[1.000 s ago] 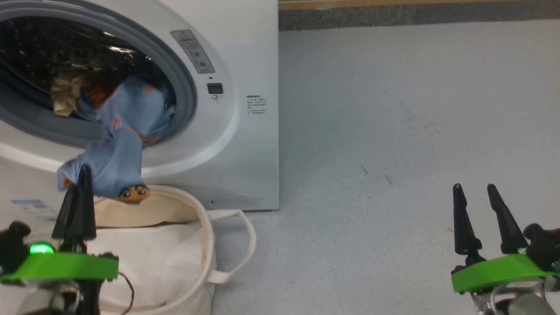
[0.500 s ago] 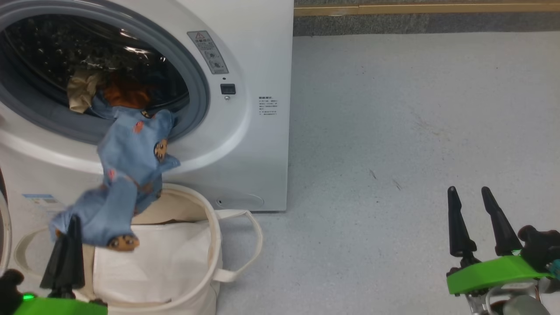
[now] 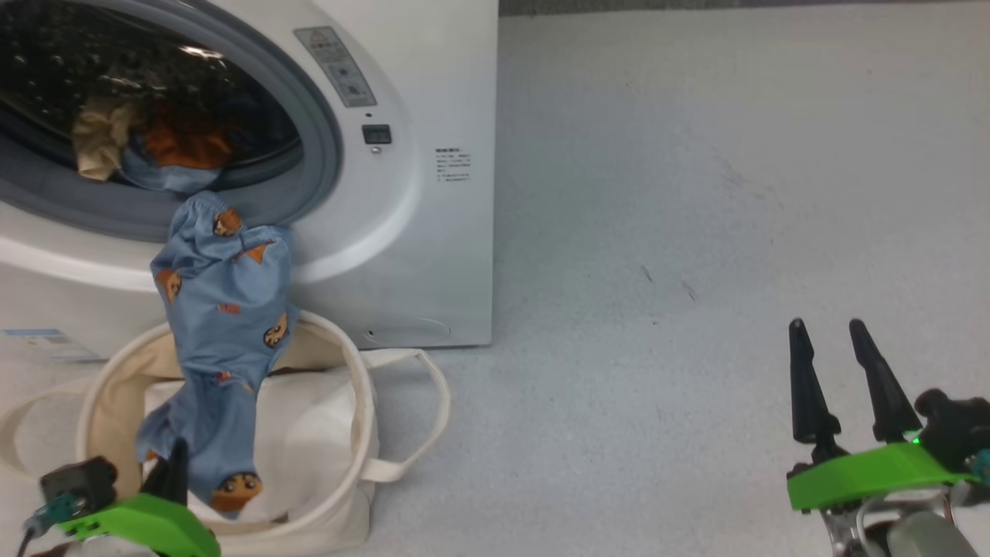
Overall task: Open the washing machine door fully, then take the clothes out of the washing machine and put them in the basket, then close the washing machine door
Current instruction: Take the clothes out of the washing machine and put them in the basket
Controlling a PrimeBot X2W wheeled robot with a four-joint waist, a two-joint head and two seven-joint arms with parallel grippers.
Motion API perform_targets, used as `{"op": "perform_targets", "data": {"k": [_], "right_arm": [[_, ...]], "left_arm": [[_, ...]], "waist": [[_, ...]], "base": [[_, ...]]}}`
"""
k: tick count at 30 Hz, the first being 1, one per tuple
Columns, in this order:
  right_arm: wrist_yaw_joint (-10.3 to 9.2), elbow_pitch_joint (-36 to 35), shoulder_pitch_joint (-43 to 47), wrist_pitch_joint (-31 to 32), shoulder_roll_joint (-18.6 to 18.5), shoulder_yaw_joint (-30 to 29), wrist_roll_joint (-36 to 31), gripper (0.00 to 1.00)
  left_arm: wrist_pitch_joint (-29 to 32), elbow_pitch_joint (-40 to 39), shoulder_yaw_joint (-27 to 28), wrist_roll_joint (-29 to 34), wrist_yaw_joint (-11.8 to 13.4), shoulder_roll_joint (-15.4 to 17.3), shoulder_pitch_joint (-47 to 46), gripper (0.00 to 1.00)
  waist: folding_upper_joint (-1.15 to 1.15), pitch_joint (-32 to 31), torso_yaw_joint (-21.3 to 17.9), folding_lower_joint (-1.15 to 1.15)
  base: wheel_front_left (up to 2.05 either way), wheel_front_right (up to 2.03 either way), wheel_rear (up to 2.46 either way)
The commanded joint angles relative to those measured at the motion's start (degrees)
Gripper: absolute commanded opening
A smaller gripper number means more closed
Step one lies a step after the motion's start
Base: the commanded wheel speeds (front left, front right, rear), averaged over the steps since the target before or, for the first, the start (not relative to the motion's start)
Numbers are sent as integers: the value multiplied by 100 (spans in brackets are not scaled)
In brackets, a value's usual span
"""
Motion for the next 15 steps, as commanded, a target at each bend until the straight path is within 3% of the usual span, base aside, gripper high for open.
{"op": "perform_targets", "data": {"k": [1, 8, 15], "right_arm": [[32, -214, -214, -70, -84, 108, 25, 100], [32, -297, -357, -70, -142, 69, 23, 100], [32, -436, -524, -70, -189, 4, 29, 100]], "left_arm": [[13, 89, 157, -13, -25, 147, -286, 0], [90, 1724, 2, -168, -71, 47, -1195, 0], [261, 2616, -4, -323, -81, 108, -1842, 0]], "waist": [[0, 79, -59, 0], [0, 515, -269, 0], [0, 1117, -517, 0]], "base": [[0, 0, 0], [0, 0, 0], [0, 0, 0]]}}
